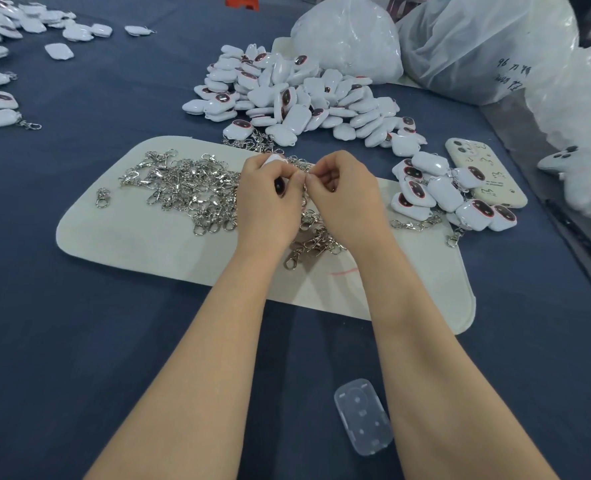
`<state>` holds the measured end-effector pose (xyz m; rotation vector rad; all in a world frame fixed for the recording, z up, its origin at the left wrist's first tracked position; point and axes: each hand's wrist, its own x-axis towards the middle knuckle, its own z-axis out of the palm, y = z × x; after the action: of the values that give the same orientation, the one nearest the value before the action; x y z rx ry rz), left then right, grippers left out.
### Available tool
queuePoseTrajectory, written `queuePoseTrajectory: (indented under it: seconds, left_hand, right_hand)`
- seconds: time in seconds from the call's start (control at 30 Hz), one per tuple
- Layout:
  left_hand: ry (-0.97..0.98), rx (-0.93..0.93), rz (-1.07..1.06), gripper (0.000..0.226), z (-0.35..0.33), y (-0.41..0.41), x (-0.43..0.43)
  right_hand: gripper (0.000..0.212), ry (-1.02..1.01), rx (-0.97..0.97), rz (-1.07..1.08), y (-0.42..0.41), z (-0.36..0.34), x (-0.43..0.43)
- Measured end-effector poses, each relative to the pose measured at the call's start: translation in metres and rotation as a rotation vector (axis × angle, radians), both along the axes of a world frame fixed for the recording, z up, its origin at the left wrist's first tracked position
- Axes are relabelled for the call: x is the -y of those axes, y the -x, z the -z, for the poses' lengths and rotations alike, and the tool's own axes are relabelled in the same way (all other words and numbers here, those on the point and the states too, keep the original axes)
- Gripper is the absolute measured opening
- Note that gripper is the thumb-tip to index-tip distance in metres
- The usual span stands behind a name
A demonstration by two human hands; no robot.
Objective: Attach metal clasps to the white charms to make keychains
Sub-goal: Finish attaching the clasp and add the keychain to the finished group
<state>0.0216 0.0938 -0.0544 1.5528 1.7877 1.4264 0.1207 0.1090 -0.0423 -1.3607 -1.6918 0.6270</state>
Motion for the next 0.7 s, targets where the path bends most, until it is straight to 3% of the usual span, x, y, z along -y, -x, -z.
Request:
queuePoseTrajectory:
  seconds: [0.7]
  left_hand:
    - [-0.009,-0.047,0.012,0.009,0.001,-0.0012,0.0014]
  right_hand:
    - [0.012,0.017,-0.06,-0.044,0.0003,0.0061,-0.0009]
